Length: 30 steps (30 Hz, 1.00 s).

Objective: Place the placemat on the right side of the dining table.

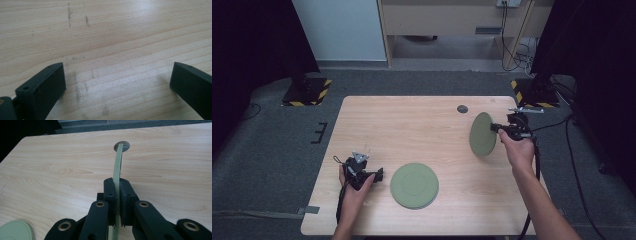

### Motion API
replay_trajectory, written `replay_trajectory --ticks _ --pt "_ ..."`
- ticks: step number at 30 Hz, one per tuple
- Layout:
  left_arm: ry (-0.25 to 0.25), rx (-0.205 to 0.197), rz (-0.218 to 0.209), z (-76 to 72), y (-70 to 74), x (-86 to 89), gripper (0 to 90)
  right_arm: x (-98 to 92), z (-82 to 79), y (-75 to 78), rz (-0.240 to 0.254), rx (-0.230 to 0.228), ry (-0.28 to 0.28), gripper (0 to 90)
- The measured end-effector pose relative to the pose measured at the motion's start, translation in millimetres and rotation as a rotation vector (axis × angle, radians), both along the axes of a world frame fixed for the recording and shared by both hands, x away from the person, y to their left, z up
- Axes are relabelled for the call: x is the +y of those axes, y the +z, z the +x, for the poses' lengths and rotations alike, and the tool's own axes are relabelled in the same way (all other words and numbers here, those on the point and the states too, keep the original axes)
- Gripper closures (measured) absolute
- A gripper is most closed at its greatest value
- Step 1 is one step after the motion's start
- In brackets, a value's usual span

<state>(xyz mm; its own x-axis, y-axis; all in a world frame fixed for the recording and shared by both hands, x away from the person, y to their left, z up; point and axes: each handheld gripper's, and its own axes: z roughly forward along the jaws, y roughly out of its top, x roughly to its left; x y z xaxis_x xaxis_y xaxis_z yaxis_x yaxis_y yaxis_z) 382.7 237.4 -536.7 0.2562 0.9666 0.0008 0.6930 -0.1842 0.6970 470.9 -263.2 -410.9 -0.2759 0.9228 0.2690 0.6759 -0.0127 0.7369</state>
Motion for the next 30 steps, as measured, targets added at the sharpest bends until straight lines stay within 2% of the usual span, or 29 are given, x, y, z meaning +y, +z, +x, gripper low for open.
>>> replay_trajectory --ticks 11,23,30 --pt "-0.001 0.0 0.001 0.4 0.0 -0.1 0.0 -19.6 -0.1 -9.5 -0.003 0.012 -0.018 85.9" --pt "-0.006 0.0 0.0 1.4 0.0 -0.1 0.0 -32.5 1.9 -18.1 -0.011 0.035 -0.043 85.9" --pt "-0.005 0.001 0.0 1.7 0.1 -0.2 0.0 -42.9 6.9 -29.1 -0.018 0.05 -0.056 85.9"
